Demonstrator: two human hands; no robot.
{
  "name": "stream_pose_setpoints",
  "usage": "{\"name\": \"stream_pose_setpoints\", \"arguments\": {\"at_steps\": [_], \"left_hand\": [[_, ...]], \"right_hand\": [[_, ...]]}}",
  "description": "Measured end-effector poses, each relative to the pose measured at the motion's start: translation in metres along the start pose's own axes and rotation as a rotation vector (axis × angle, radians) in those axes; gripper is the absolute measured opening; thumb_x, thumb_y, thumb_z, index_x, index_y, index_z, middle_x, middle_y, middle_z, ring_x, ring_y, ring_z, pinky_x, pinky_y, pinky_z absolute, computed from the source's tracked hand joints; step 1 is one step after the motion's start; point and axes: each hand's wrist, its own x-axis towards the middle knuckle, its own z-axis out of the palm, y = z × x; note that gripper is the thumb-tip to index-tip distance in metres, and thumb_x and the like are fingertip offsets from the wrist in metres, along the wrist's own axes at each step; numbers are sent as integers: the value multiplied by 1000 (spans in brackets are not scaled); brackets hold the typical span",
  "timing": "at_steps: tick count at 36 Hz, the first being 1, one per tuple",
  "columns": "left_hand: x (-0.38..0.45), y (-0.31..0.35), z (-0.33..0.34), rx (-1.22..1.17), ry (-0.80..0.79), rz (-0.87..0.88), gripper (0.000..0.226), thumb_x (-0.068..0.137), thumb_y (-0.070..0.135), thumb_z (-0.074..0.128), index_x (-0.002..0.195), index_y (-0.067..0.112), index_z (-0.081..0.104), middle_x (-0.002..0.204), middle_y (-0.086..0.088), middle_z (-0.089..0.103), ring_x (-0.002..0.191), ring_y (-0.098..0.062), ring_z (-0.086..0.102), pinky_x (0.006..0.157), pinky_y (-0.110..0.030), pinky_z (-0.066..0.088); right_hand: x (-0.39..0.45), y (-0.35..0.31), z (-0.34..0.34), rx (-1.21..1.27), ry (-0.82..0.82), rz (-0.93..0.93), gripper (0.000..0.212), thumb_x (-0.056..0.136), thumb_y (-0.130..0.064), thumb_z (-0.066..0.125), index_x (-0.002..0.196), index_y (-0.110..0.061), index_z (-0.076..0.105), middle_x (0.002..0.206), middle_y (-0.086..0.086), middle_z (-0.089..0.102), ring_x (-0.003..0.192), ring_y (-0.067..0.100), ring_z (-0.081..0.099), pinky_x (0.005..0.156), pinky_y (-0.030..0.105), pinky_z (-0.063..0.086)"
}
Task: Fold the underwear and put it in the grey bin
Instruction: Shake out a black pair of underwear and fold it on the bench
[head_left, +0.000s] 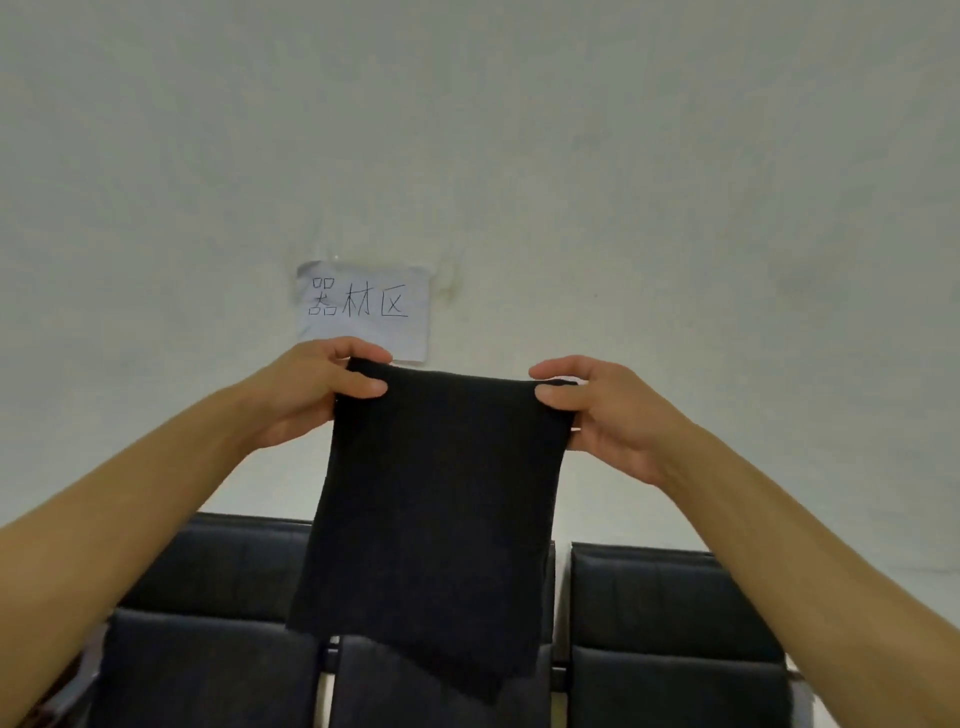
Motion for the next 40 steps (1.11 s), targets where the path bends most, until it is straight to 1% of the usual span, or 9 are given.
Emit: {"name": "stream_pose_setpoints", "arguments": {"at_steps": [6,11,20,23,27,29,33,37,40], "left_hand": [[8,33,3,5,-8,43,30,81,-11,58,99,12,64,101,-9,59,94,-23,59,83,-32,49],[17,49,5,62,0,77,35,78,-15,60,100,13,63,108,-8,57,101,-23,58,82,-32,50],[43,60,26,91,-12,144,23,84,-4,62,99,14,63,94,-2,60,87,-15,59,76,-28,51],[53,56,32,157,-6,176,27,82,-5,64,100,15,63,103,-7,59,94,-17,60,77,-28,51],[62,50,44,330,93,263,40,77,-7,69,113,11,61,104,-9,63,90,-16,62,74,-18,49],[66,48,51,402,119,312,45,76,-5,72,117,10,61,104,-6,63,95,-16,60,83,-20,46],[74,46,65,545,153,367,50,75,1,75,122,10,60,108,-4,60,102,-17,56,91,-25,42],[83,45,76,664,149,396,40,77,6,74,115,9,64,106,-5,62,96,-18,56,84,-26,42],[89,47,84,717,152,409,32,80,7,72,110,9,65,107,-7,63,93,-18,54,78,-26,40]], "right_hand": [[2,-32,-5,-25,-8,-23,18,89,-2,59,105,-9,65,103,9,67,91,19,64,80,33,54],[5,-50,-9,-118,1,-70,40,78,12,64,113,-7,60,108,13,62,96,24,64,81,30,56],[24,-61,-23,-410,267,-175,47,74,14,66,114,-10,60,109,9,59,102,23,59,93,35,52],[26,-59,-31,-479,306,-180,48,74,13,66,116,-10,59,110,8,59,103,23,59,95,35,50],[25,-57,-40,-578,330,-145,46,79,12,63,121,-7,56,109,7,57,103,23,57,88,33,51],[25,-57,-45,-614,336,-115,44,82,11,60,123,-4,55,110,9,57,102,25,56,83,31,51],[26,-55,-54,-764,407,-88,35,85,9,58,117,-4,58,110,12,58,103,28,57,91,39,51],[27,-55,-64,-928,456,-77,28,84,5,61,111,-4,61,102,9,59,99,26,58,88,36,51],[26,-56,-71,-996,490,-73,28,84,1,64,111,-4,62,107,11,61,97,26,58,87,35,51]]}}
